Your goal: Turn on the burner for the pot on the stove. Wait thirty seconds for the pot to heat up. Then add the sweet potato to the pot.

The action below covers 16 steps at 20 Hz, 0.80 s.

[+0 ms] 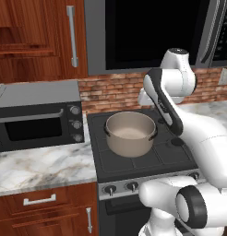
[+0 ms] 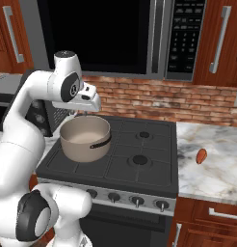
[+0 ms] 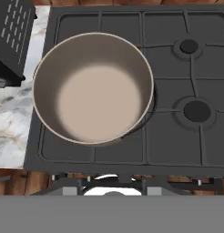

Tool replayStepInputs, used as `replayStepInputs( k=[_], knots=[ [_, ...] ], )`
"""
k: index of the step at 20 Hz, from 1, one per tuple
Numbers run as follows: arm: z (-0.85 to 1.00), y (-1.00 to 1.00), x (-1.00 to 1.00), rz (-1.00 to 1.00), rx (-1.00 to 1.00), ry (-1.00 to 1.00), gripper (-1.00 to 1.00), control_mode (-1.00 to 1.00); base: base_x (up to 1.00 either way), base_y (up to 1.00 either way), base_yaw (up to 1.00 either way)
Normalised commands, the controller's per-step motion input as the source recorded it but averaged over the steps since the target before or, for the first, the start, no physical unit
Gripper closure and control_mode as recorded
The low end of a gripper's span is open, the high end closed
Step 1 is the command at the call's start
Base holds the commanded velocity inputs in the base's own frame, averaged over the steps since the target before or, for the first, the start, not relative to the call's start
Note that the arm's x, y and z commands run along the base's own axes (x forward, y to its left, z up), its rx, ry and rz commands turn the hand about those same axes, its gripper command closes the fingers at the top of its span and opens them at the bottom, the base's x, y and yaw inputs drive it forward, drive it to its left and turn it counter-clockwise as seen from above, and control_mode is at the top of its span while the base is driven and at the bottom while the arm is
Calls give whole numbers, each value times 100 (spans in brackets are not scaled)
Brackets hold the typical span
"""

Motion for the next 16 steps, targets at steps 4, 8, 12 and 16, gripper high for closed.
replayStepInputs(
  k=[4,8,12,16],
  knots=[
    [-1,10,-45,0,1,-1,-100,-100,0,0,0],
    [-4,45,-72,0,2,0,-100,-100,0,0,0],
    [-4,48,-72,0,4,0,-100,-100,0,0,0],
    [-7,54,-48,0,2,0,-100,-100,0,0,0]
  ],
)
